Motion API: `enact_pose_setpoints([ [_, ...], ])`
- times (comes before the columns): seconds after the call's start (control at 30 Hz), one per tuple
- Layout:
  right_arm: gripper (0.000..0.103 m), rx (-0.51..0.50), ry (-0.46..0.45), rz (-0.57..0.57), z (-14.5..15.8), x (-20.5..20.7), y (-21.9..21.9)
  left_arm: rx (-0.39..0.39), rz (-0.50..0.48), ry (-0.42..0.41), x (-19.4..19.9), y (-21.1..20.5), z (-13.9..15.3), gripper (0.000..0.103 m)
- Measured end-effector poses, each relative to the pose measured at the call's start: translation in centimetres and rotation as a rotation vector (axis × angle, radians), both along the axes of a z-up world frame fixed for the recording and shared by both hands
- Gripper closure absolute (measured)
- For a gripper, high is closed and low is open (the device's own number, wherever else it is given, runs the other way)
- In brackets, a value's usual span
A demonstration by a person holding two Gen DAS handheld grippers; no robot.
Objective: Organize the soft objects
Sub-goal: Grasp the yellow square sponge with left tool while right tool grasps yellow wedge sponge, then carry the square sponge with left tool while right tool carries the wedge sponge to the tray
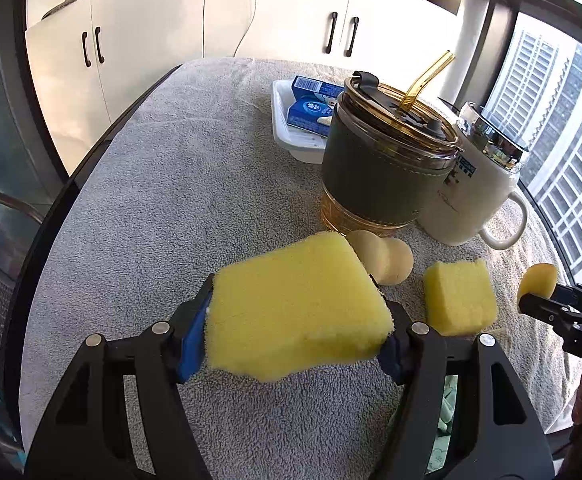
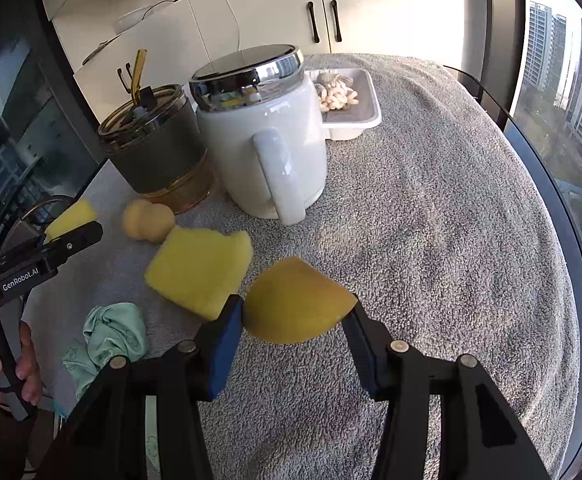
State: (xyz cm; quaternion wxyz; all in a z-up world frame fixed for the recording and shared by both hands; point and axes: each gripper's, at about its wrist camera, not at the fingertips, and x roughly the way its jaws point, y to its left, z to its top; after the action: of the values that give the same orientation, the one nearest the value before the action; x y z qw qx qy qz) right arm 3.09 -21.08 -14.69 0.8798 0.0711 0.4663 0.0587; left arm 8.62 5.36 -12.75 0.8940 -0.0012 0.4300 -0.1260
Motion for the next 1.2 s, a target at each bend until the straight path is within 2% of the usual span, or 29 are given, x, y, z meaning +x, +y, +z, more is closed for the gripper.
enact_pose_setpoints([
  [0.33,0.05,-0.021,0.019,-0.059,0.0,0.8,-2.8,0.05,0.062,-0.002,1.7,3.1,-0.4,0.038],
  [0.63,0.05,-0.032,0.042,-0.137,-0.4,3.6,-6.3,0.069,0.105,0.003,4.6,5.0,-0.3,0.038],
  [0.93,0.05,-0.065,0.047,-0.192,0.2,7.6,-10.1,0.102,0.159,0.012,9.3,7.0,-0.7,0.038],
  [1.2,0.05,-0.075,0.043,-0.207,0.8,11.8,-11.7,0.119,0.176,0.008,13.9,7.6,-0.8,0.038],
])
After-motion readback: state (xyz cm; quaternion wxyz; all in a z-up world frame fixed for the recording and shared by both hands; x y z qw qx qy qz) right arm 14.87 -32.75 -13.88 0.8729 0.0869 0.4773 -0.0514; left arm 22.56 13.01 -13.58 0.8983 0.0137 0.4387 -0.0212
